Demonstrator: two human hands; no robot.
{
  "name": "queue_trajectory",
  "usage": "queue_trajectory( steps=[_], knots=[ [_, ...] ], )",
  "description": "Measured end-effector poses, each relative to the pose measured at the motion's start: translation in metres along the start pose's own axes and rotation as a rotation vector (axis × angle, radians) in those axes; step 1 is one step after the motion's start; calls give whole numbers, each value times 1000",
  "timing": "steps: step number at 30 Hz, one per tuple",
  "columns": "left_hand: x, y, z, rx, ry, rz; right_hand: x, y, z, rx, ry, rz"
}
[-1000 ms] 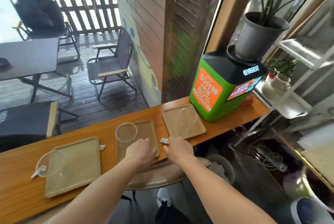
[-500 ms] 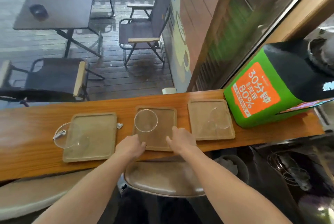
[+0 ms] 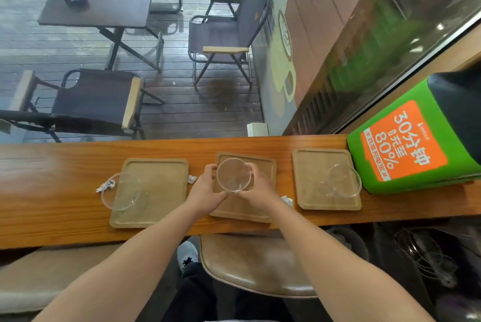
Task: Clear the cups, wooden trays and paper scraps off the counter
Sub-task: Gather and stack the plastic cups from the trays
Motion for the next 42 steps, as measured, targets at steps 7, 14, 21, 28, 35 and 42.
queue_trajectory(
  steps=[7,14,21,28,35,42],
  knots=[
    [-7,22,18,-38,-120,-15,-7,6,-24,26,-7,-11],
    [-16,63,50,-51,-218,60,-8,25,-74,-34,69,51],
    [-20,94,60,-85,-262,122,-3,32,-114,-81,136,60],
    [-33,131,40,-71,-323,249,3,17,-151,-113,234,19],
    [-61,185,10,-45,-354,348,6,-17,-197,-129,337,-38],
    [-87,222,-18,-47,-353,461,0,-51,-234,-150,420,-73]
  ],
)
Point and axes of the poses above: each hand's wrist, its own x-axis towards the middle knuckle, its own y-axis out of the back of the hand, z = x × y, the point moved 1 cm from there along x, towards the middle knuckle, and after that the axes turned 11 degrees about -x, right-handed, at the moved point
